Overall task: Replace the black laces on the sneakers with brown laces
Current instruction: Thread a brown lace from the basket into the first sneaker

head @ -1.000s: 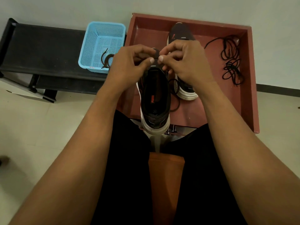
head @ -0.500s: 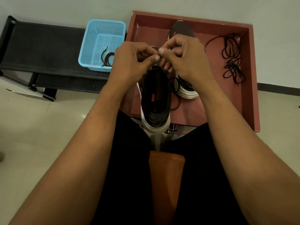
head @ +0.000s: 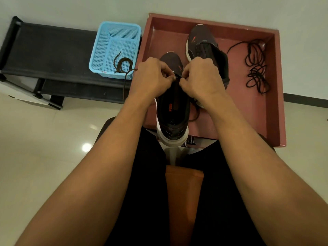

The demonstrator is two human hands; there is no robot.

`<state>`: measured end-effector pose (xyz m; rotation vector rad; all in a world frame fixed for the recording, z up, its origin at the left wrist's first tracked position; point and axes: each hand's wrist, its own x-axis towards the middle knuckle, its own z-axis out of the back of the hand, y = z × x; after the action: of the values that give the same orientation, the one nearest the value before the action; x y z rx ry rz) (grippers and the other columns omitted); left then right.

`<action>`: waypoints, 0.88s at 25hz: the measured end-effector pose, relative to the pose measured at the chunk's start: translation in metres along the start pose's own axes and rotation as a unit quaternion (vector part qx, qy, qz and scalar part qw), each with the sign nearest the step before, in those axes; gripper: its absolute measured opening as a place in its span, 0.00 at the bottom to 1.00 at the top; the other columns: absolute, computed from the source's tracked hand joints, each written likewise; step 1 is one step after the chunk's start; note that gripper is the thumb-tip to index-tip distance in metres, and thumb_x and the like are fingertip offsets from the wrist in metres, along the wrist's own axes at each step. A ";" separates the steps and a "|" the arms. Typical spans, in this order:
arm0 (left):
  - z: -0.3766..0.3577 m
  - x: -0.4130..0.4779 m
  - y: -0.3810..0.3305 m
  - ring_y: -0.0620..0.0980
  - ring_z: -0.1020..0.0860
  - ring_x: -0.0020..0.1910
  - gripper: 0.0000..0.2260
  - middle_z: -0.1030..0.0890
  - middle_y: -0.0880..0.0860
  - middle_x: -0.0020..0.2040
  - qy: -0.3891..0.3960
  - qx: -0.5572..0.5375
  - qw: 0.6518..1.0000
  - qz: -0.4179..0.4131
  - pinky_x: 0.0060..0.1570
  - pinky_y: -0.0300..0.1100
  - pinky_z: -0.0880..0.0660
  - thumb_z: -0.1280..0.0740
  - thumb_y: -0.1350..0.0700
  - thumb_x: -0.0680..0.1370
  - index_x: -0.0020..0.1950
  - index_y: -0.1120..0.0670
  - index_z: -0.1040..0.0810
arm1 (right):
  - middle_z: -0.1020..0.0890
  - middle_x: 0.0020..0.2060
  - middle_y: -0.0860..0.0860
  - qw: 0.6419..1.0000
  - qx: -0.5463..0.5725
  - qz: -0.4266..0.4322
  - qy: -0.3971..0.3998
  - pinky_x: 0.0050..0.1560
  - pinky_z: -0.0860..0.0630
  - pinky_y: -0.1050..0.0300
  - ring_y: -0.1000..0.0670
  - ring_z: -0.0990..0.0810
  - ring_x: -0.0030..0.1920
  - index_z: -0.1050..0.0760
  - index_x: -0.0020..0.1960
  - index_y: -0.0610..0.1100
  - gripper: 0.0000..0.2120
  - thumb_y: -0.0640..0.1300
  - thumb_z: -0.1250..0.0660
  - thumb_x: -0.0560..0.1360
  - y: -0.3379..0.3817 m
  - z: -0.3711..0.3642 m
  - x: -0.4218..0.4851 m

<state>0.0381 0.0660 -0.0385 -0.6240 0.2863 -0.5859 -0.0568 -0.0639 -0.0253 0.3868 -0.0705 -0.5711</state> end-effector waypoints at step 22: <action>-0.006 -0.016 -0.019 0.48 0.21 0.45 0.02 0.22 0.45 0.41 -0.051 0.057 0.995 0.058 0.41 0.43 0.30 0.24 0.49 0.76 0.47 0.45 0.12 | 0.14 0.49 0.45 0.995 0.077 -0.051 0.036 0.54 0.16 0.44 0.40 0.15 0.51 0.13 0.53 0.47 0.06 0.45 0.28 0.78 0.012 -0.001 -0.011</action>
<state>0.0145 0.0608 -0.0303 -0.5212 0.1911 -0.4542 -0.0593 -0.0482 -0.0216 0.5625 -0.0251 -0.6534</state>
